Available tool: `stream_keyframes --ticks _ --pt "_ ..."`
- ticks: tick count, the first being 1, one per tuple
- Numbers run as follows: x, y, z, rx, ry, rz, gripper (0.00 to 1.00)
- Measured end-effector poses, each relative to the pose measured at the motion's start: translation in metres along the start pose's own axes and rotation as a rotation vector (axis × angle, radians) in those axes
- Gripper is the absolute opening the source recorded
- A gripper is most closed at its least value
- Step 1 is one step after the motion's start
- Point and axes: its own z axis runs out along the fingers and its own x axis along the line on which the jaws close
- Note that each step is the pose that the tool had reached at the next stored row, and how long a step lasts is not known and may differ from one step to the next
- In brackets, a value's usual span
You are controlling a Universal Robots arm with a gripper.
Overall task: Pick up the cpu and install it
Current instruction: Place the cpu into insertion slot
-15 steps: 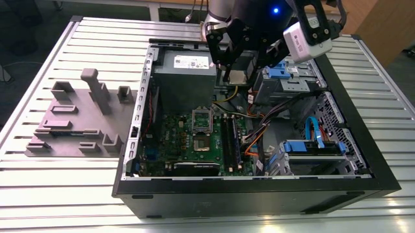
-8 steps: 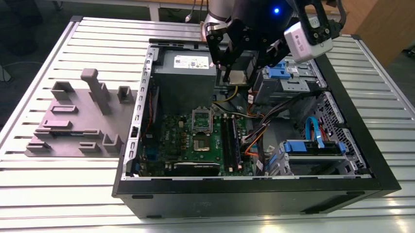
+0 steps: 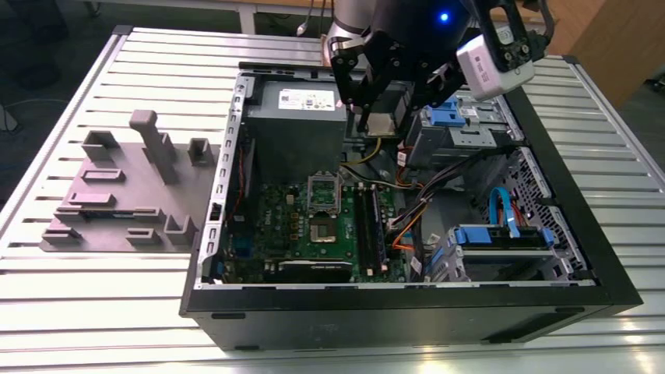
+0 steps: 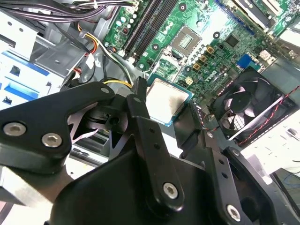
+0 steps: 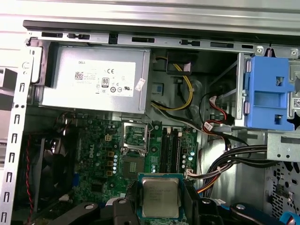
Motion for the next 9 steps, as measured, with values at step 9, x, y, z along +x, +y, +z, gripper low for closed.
stream_keyframes --ticks 9 --pt "0.0001 -0.0003 0.0 0.0009 0.0016 -0.02 0.47"
